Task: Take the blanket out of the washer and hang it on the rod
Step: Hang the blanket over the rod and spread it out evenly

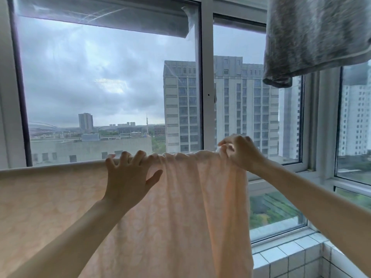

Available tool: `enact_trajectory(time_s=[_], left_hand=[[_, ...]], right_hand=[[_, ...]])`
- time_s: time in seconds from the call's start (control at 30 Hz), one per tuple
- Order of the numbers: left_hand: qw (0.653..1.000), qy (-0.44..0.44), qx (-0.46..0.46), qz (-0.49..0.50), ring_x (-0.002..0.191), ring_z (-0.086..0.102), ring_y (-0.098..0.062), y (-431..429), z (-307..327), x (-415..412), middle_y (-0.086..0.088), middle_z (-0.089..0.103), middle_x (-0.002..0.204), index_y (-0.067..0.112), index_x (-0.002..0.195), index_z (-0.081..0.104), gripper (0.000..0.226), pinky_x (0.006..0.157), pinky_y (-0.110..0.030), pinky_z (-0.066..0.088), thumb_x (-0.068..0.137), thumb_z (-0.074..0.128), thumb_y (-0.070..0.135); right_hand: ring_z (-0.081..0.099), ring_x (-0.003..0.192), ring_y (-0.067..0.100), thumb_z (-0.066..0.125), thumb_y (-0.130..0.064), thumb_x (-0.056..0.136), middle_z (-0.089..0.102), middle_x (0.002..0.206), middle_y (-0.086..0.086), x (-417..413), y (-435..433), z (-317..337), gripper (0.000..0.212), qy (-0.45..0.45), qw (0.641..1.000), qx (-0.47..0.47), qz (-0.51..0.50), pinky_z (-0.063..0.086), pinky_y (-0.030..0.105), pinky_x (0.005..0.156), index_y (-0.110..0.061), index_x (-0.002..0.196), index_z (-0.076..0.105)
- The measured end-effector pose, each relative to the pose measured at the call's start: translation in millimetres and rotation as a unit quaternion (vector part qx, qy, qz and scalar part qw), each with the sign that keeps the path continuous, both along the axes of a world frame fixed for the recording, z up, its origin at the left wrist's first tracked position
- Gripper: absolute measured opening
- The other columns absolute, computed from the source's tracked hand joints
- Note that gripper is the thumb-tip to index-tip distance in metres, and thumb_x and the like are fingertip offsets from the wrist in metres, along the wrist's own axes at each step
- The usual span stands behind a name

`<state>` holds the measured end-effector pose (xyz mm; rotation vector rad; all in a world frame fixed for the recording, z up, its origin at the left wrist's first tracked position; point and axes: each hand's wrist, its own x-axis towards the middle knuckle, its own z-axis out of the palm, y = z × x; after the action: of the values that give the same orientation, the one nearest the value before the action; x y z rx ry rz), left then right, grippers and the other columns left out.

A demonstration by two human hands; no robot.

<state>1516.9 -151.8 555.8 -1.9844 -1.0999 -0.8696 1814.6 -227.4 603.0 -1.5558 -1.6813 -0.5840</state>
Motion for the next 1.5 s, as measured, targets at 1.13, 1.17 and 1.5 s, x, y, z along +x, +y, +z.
enact_trajectory(time_s=[1.13,1.17,1.5], left_hand=[[0.999,0.040,0.007,-0.017,0.089,0.067,-0.032,1,2,59,-0.001,0.070,0.098,0.026,0.114,0.060,0.058,0.090,-0.054,0.034,0.087,0.026,0.064],[0.999,0.041,0.009,-0.014,0.088,0.067,-0.032,1,2,60,-0.001,0.070,0.097,0.025,0.113,0.060,0.058,0.089,-0.052,0.034,0.087,0.026,0.063],[0.999,0.040,0.006,0.006,0.085,0.067,-0.030,0,3,60,-0.001,0.070,0.096,0.025,0.114,0.060,0.056,0.086,-0.049,0.038,0.088,0.026,0.061]], right_hand=[[0.061,0.086,0.001,0.063,-0.009,0.089,0.070,0.107,0.002,3,13,7,0.017,0.060,0.998,-0.017,0.021,0.047,0.007,0.080,-0.010,0.106,0.068],[0.060,0.083,-0.004,0.063,-0.010,0.089,0.068,0.111,0.001,-4,12,6,0.020,0.054,0.997,-0.035,0.049,0.045,0.003,0.077,-0.010,0.109,0.067],[0.067,0.085,0.010,0.065,-0.009,0.088,0.074,0.094,0.000,-12,25,3,0.013,-0.003,0.996,-0.009,0.091,0.054,0.031,0.088,-0.012,0.097,0.073]])
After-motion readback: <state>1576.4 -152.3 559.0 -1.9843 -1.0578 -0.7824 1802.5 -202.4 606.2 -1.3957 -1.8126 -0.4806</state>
